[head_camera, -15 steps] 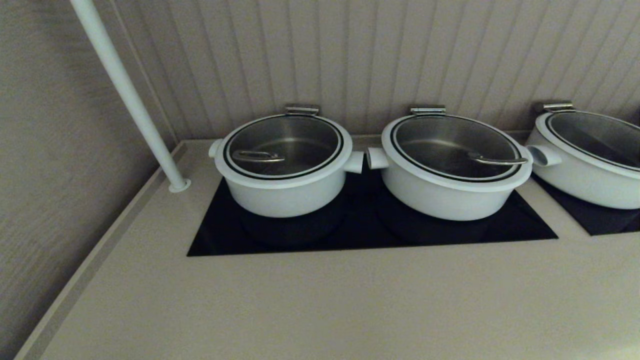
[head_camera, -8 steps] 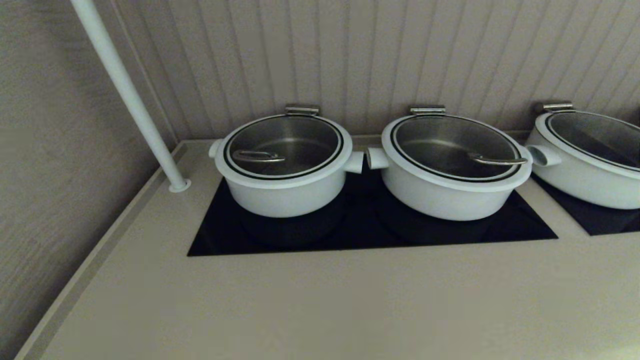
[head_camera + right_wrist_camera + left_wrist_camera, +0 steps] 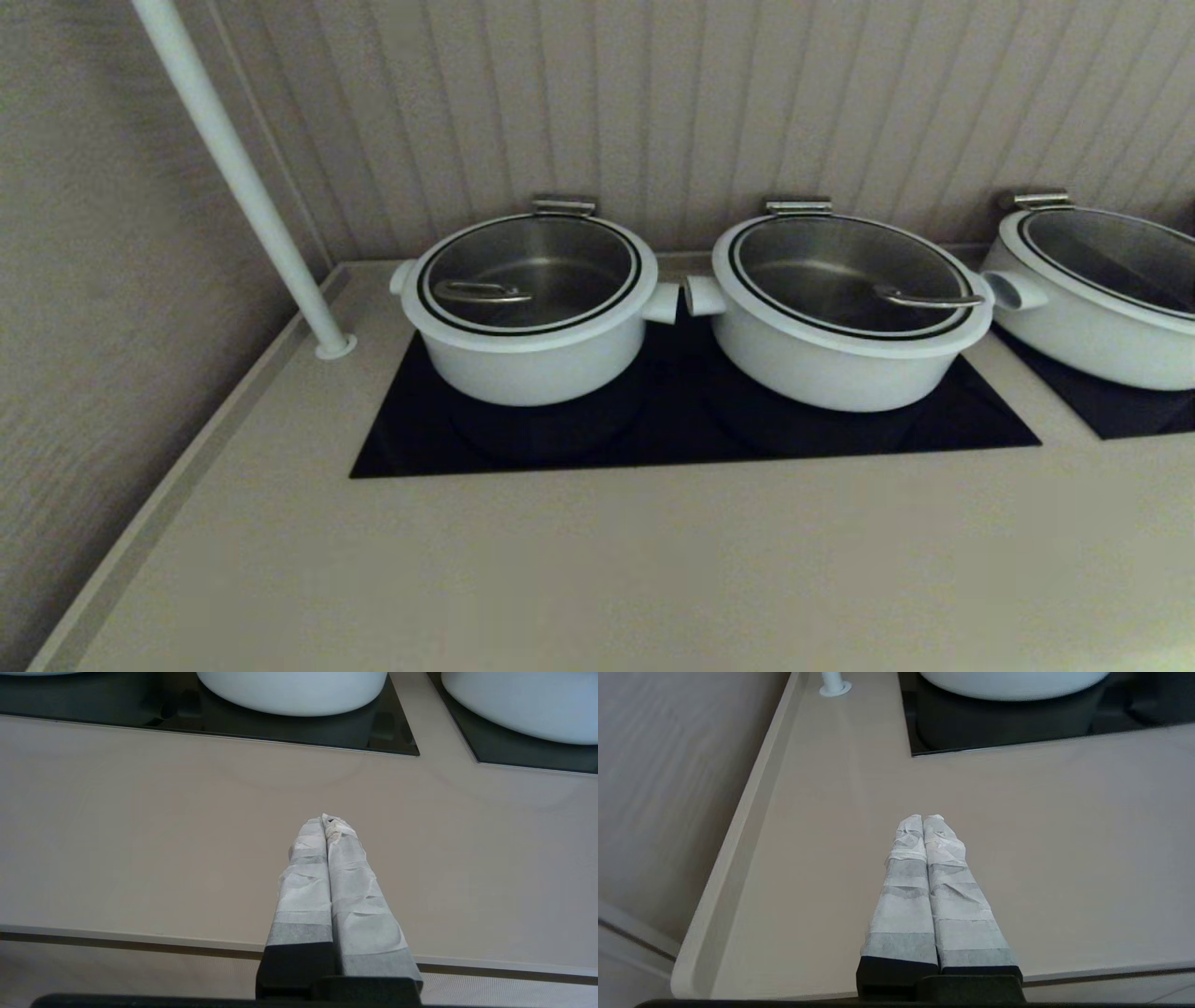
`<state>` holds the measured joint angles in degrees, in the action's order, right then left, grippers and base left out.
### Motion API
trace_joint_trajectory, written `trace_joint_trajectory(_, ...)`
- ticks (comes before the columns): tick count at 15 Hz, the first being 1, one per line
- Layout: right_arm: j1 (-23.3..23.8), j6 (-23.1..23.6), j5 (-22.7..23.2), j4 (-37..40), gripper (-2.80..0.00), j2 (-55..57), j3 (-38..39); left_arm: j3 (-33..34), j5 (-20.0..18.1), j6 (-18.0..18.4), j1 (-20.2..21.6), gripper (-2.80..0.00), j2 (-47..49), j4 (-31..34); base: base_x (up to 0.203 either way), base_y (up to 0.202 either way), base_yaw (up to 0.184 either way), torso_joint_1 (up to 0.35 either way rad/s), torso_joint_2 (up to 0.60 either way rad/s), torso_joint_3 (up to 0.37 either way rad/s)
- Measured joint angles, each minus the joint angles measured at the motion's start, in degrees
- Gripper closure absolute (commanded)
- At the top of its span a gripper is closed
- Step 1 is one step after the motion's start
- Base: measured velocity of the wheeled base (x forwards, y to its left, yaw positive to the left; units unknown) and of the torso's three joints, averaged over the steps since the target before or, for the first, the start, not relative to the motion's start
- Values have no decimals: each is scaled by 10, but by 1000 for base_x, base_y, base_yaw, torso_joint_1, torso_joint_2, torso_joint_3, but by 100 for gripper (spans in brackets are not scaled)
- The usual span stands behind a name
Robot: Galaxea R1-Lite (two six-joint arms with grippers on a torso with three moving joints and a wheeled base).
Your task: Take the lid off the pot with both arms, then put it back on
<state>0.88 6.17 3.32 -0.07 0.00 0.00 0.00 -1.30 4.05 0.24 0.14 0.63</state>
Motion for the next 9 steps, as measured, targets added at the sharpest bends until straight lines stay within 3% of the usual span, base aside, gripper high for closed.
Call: trace_joint_trajectory(9,0,5,0,1,0,0,0,0,8,-7,0,0,0,-2,0,0,0,0,0,0)
